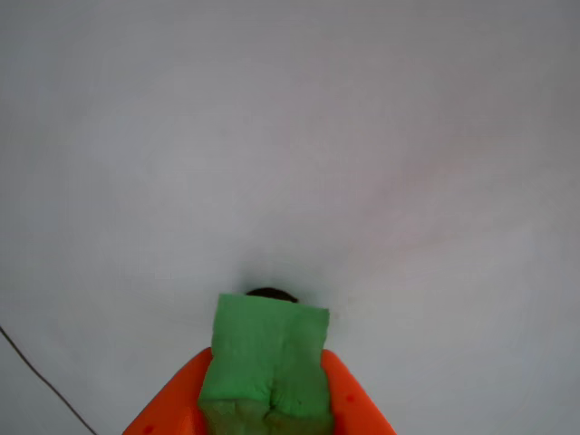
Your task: Grasp the colored block, Place it on the black dot, and then return the arm to the default position.
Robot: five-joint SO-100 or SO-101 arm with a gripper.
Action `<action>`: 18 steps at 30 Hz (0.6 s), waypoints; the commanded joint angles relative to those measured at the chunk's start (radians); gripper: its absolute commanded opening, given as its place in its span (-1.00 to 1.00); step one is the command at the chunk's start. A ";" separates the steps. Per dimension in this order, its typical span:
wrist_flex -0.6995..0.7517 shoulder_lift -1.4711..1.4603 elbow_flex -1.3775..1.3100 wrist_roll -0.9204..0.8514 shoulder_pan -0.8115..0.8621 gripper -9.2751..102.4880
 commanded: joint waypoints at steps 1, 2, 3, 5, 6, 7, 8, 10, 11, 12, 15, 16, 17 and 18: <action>-0.008 0.006 0.005 -0.008 0.018 -0.83; -0.014 0.005 0.011 -0.011 0.020 -0.83; -0.020 0.005 0.017 -0.014 0.020 -0.83; -0.028 0.005 0.023 -0.018 0.020 -0.83; -0.029 0.005 0.026 -0.020 0.021 -0.83; -0.032 0.005 0.028 -0.021 0.021 -0.83; -0.034 0.005 0.029 -0.021 0.021 -0.83; -0.037 0.005 0.032 -0.026 0.021 -0.83; -0.038 0.006 0.035 -0.029 0.021 -0.83; -0.041 0.006 0.038 -0.034 0.020 -0.83; -0.055 0.011 0.051 -0.038 0.017 -0.83; -0.058 0.011 0.052 -0.040 0.017 -0.83; -0.061 0.012 0.054 -0.041 0.015 -0.83; -0.063 0.012 0.054 -0.043 0.014 -0.83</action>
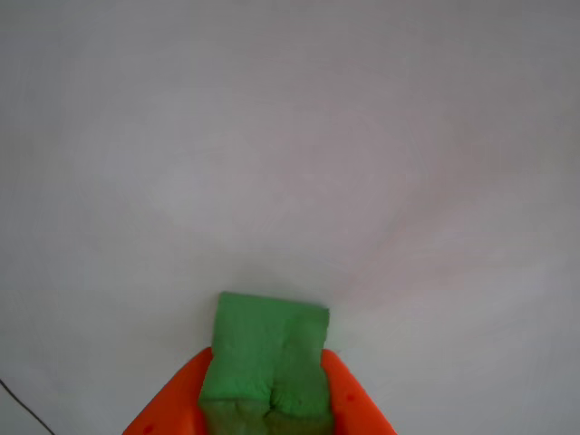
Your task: Grasp the colored block, Place it on the black dot, and then return the arm to the default position.
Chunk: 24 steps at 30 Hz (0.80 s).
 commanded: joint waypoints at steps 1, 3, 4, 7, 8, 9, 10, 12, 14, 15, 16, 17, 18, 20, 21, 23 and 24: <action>-0.009 0.026 0.002 -0.009 -0.002 -0.83; -0.011 0.028 0.002 -0.017 -0.005 -0.83; -0.014 0.028 0.002 -0.021 -0.008 -0.83; -0.018 0.028 0.005 -0.035 -0.011 -0.83; -0.018 0.028 0.006 -0.040 -0.012 -0.81; -0.018 0.028 0.008 -0.044 -0.015 -0.75; -0.018 0.029 0.011 -0.051 -0.017 -0.68; -0.023 0.032 0.018 -0.061 -0.021 -0.59; -0.023 0.035 0.023 -0.067 -0.026 -0.57; -0.023 0.035 0.026 -0.071 -0.028 -0.53; -0.023 0.038 0.032 -0.074 -0.029 -0.49; -0.021 0.040 0.035 -0.077 -0.032 -0.46; -0.021 0.040 0.037 -0.080 -0.034 -0.44; -0.017 0.043 0.041 -0.081 -0.035 -0.39; -0.015 0.043 0.044 -0.083 -0.037 -0.37; -0.014 0.044 0.051 -0.091 -0.041 -0.32; -0.012 0.044 0.051 -0.092 -0.043 -0.28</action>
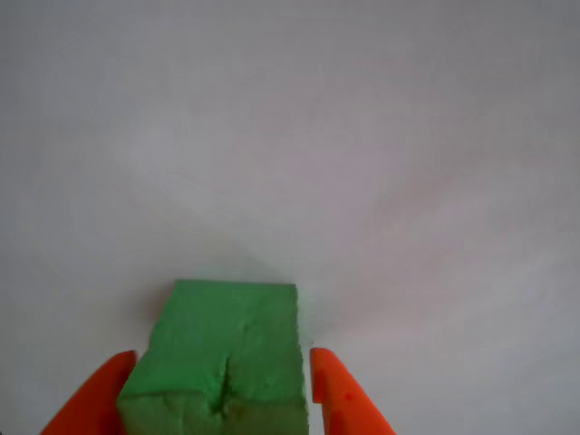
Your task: Grasp the colored block, Place it on the black dot, and then return the arm to the default position.
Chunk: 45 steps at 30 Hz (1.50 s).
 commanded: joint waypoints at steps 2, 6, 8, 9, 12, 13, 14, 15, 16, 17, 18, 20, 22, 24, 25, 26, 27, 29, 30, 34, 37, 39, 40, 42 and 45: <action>0.009 0.048 0.000 -0.017 -0.003 -0.22; 0.038 0.075 0.000 -0.018 -0.006 -0.04; 0.060 0.100 0.000 -0.018 -0.011 0.03; 0.071 0.117 0.000 -0.015 -0.012 0.04; 0.100 0.173 0.000 -0.005 -0.018 0.09; 0.103 0.199 0.009 -0.005 -0.021 0.09; 0.103 0.232 0.018 -0.005 -0.023 0.09; 0.103 0.265 0.029 0.000 -0.025 0.07; 0.103 0.304 0.041 0.003 -0.025 0.07; 0.097 0.347 0.064 0.003 -0.026 0.05; 0.089 0.394 0.092 0.002 -0.031 0.03; 0.069 0.500 0.163 -0.002 -0.038 0.01; 0.040 0.618 0.249 -0.006 -0.051 -0.03; -0.003 0.744 0.357 -0.009 -0.063 -0.04; -0.029 0.811 0.420 -0.018 -0.071 -0.07; -0.055 0.877 0.483 -0.028 -0.078 -0.10; -0.087 0.943 0.548 -0.034 -0.084 -0.13; -0.166 1.078 0.690 -0.043 -0.091 -0.16; -0.210 1.146 0.769 -0.048 -0.091 -0.24; -0.342 1.405 1.049 -0.066 -0.095 -0.45; -0.385 1.589 1.213 -0.069 -0.084 -0.78; -0.414 1.704 1.319 -0.072 -0.069 -0.83; -0.428 1.753 1.373 -0.072 -0.067 -0.83; -0.448 1.839 1.474 -0.077 -0.064 -0.84; -0.468 1.942 1.618 -0.091 -0.061 -0.84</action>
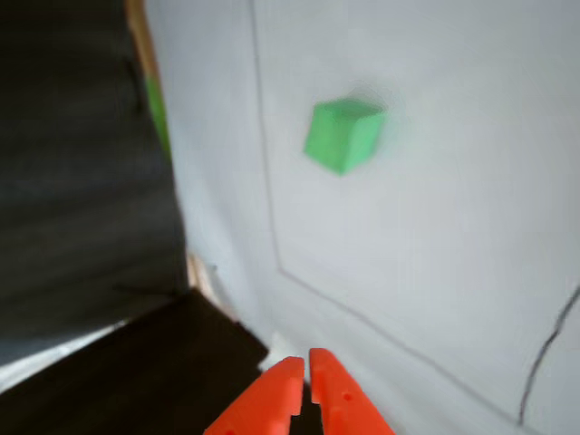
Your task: Grasp the colored block, Place it on the black dot, and then return the arm to the default position.
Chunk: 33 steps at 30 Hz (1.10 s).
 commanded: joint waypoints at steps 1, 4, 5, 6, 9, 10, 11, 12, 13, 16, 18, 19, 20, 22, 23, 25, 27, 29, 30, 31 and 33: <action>-0.012 0.104 0.129 -0.017 -0.005 -0.84; 0.049 0.235 0.216 -0.035 -0.003 -0.84; 0.072 0.275 0.239 -0.040 -0.006 -0.84; 0.095 0.305 0.255 -0.043 -0.006 -0.84; 0.146 0.364 0.285 -0.040 0.003 -0.84; 0.160 0.390 0.299 -0.041 0.008 -0.84; 0.172 0.420 0.318 -0.049 0.014 -0.84; 0.183 0.443 0.330 -0.054 0.021 -0.84; 0.187 0.460 0.342 -0.054 0.034 -0.84; 0.202 0.520 0.370 -0.067 0.071 -0.84; 0.236 0.574 0.379 -0.080 0.089 -0.84; 0.247 0.600 0.385 -0.091 0.094 -0.84; 0.252 0.600 0.387 -0.098 0.100 -0.84; 0.238 0.600 0.408 -0.115 0.110 -0.84; 0.219 0.600 0.426 -0.130 0.115 -0.84; 0.170 0.600 0.479 -0.175 0.126 -0.84; 0.103 0.600 0.535 -0.229 0.137 -0.84; 0.020 0.600 0.588 -0.259 0.153 -0.84; -0.012 0.600 0.612 -0.273 0.158 -0.84; -0.028 0.600 0.629 -0.285 0.158 -0.84; -0.044 0.600 0.649 -0.298 0.155 -0.84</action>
